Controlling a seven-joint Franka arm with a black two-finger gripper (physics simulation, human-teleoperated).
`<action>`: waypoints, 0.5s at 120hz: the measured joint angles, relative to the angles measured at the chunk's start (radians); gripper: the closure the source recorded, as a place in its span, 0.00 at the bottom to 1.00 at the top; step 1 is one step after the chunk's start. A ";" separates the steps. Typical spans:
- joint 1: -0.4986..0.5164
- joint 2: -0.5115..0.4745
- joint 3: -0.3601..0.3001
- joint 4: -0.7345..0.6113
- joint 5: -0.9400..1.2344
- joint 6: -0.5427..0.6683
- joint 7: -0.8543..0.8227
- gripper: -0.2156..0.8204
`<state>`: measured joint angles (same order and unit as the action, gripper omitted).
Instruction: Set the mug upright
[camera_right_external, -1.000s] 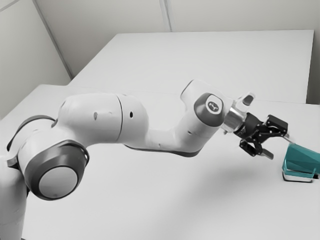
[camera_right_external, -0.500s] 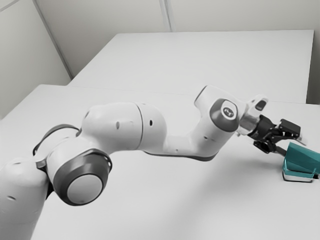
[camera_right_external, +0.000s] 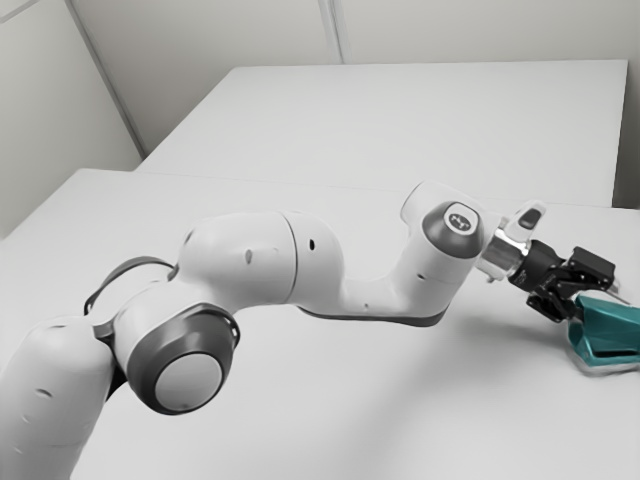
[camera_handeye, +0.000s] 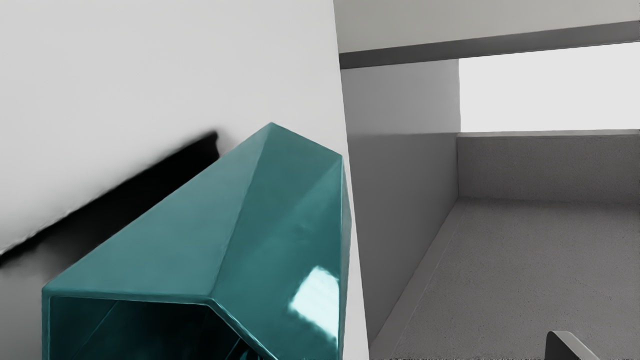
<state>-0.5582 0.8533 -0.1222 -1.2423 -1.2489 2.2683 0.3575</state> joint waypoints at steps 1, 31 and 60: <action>0.000 0.001 0.000 0.001 0.000 -0.001 0.001 0.29; -0.003 0.002 0.001 0.004 -0.007 -0.016 0.029 0.78; -0.006 -0.005 0.000 0.004 -0.004 -0.011 0.051 0.92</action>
<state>-0.5642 0.8481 -0.1221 -1.2384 -1.2534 2.2572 0.4087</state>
